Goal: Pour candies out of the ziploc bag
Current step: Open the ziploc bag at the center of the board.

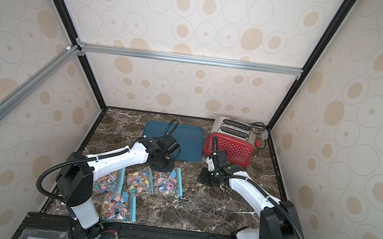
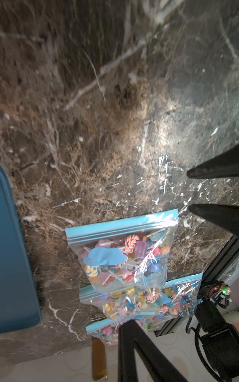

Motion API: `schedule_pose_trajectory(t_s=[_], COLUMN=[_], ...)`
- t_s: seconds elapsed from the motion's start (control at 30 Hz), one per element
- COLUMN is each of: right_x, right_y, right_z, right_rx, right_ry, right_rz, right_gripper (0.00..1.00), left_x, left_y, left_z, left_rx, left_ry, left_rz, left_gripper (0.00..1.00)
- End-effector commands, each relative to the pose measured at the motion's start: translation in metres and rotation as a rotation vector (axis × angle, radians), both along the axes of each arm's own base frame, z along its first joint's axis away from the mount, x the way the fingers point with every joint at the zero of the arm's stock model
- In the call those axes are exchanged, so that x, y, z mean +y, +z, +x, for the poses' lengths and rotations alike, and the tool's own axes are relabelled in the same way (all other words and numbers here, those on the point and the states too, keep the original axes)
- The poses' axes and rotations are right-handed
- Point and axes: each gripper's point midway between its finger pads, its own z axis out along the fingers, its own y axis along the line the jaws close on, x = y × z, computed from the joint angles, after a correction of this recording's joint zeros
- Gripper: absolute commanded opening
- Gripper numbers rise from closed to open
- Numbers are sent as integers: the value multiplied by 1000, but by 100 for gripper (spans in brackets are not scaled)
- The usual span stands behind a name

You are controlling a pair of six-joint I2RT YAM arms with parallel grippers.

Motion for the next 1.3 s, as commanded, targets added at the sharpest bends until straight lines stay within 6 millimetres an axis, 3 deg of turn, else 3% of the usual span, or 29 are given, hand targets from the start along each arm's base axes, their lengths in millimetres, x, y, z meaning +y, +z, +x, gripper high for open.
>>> schedule_pose_trajectory(t_s=[0.0, 0.1, 0.3, 0.63, 0.77, 0.9, 1.13, 1.27], right_x=[-10, -14, -17, -11, -8, -8, -11, -18], right_y=[-5, -4, -6, -6, -4, -1, 1, 2], right_z=[-11, -12, -14, -13, -12, -11, -9, -4], right_rx=[25, 20, 17, 25, 19, 9, -12, -19], right_ry=[-2, -8, -10, 5, 17, 28, 35, 26], right_rz=[-6, -1, 2, 32, 41, 40, 27, 31], right_gripper=[24, 24, 24, 24, 24, 24, 25, 26], left_x=[-23, -31, -22, 53, 69, 69, 43, 28], left_y=[-24, -37, -56, -75, -76, -61, -15, -3], left_z=[-8, -5, -7, -37, -48, -46, -29, -26], left_rx=[74, 89, 116, 174, 190, 168, 101, 84], left_ry=[-36, -20, -2, 73, 87, 99, 97, 115], left_rz=[1, 2, 72, 357, 402, 391, 281, 222], left_gripper=[10, 9, 8, 6, 5, 5, 8, 11])
